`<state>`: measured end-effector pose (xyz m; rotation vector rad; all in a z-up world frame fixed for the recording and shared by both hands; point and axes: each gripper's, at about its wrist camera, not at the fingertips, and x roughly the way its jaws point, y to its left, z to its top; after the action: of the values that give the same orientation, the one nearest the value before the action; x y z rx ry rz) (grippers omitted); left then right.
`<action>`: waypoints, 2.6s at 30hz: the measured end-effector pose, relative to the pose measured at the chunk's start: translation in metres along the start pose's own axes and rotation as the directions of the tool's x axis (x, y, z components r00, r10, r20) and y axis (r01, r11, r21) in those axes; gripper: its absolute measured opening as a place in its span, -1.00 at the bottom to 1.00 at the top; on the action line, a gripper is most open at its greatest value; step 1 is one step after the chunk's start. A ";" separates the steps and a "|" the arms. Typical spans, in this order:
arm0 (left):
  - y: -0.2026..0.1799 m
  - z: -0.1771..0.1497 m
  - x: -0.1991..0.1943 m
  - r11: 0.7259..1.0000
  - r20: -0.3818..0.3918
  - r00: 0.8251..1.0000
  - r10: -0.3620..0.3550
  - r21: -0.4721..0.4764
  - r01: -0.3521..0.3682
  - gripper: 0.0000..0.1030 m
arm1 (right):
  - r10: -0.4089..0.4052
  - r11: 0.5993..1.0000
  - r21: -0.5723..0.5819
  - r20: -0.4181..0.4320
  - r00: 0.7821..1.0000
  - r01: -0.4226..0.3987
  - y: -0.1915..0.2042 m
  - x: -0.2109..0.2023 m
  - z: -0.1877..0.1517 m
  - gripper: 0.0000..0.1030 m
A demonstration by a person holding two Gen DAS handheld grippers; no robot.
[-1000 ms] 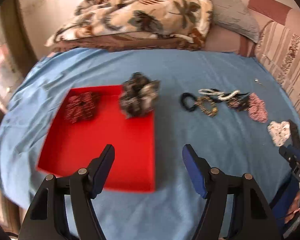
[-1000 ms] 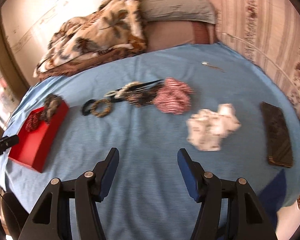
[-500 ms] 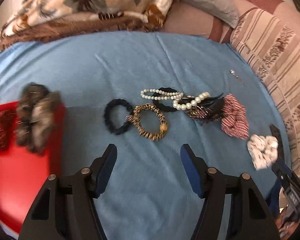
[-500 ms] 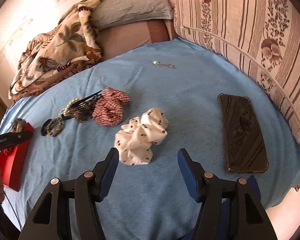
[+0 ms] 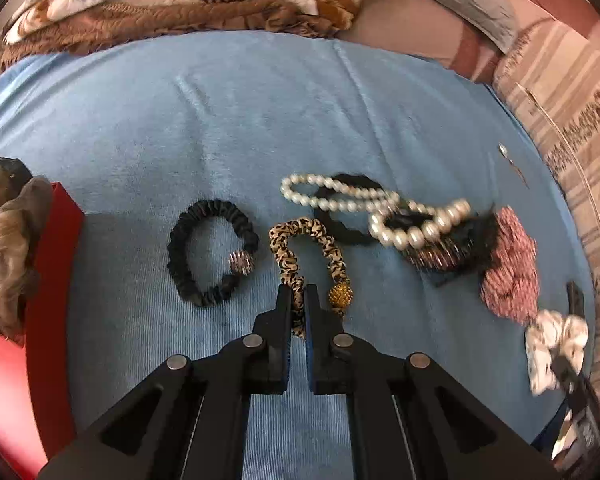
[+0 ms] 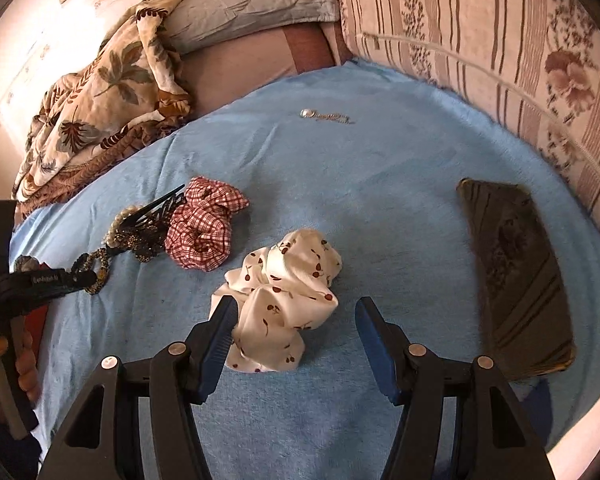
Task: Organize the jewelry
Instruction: 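Grasp the leopard-print hair tie with the left gripper while the right grasps the cherry scrunchie, then carry the hair tie and cherry scrunchie into the red tray and release both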
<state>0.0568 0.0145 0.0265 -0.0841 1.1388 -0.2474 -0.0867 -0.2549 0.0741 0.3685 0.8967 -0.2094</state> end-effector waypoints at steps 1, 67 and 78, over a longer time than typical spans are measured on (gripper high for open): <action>-0.001 -0.005 -0.005 1.000 -0.002 1.000 -0.014 0.008 0.014 -0.90 | 0.009 1.000 -0.001 -0.007 1.000 -0.009 0.000 0.001 0.000 -0.34; 0.283 -0.152 -0.185 0.865 0.201 0.955 0.218 -0.493 -0.094 -0.78 | 0.385 0.775 -0.340 -0.415 0.825 -0.532 0.369 0.011 -0.093 -0.76; 0.274 -0.154 -0.216 0.861 0.265 0.930 0.255 -0.499 -0.094 -0.25 | 0.343 0.761 -0.422 -0.384 0.857 -0.493 0.377 -0.002 -0.101 -0.04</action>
<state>-0.1261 0.3408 0.1007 -0.4441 0.8482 0.2180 -0.0370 0.1315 0.1033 0.0946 1.0881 0.5172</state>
